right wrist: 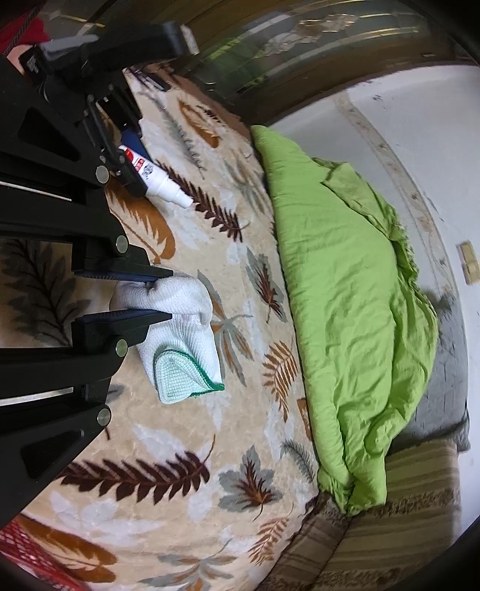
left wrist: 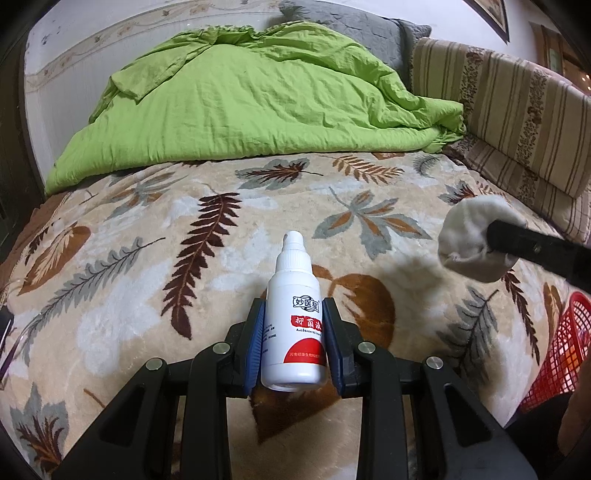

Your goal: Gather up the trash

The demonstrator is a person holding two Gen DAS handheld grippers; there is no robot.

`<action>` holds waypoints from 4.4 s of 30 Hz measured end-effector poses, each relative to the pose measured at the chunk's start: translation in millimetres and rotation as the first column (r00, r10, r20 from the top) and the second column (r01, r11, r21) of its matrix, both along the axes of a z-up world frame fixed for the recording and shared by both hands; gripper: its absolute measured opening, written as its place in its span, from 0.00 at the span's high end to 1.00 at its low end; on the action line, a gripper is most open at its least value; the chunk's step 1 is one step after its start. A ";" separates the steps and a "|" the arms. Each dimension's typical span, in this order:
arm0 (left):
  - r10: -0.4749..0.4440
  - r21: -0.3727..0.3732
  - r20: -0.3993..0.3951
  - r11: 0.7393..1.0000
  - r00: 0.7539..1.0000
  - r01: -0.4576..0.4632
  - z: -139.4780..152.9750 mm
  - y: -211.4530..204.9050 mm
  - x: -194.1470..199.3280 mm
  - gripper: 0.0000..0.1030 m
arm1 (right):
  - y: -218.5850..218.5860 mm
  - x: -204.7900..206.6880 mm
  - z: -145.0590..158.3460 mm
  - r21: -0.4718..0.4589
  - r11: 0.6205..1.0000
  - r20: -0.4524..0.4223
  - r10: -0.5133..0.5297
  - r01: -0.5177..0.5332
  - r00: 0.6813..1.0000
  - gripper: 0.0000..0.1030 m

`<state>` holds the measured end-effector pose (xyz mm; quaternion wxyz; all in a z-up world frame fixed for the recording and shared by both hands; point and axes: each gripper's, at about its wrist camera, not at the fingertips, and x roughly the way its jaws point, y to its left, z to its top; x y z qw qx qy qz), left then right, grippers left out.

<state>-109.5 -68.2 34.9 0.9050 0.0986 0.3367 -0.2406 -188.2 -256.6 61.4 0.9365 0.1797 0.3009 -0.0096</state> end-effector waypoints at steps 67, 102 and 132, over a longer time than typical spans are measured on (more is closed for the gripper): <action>-0.318 0.013 0.173 0.947 0.932 0.321 65.4 -65.2 -163.4 0.04 | -27.1 -237.8 23.2 -0.359 0.638 -0.131 -0.757 0.681 0.640 0.00; -0.290 0.085 0.173 0.957 0.941 0.279 57.9 -67.2 -159.4 0.04 | -32.4 -234.5 13.1 -0.340 0.653 -0.167 -0.750 0.677 0.640 0.00; -0.292 0.084 0.168 0.956 0.942 0.281 56.8 -68.2 -159.4 0.04 | -27.9 -226.9 8.7 -0.345 0.672 -0.179 -0.732 0.655 0.657 0.00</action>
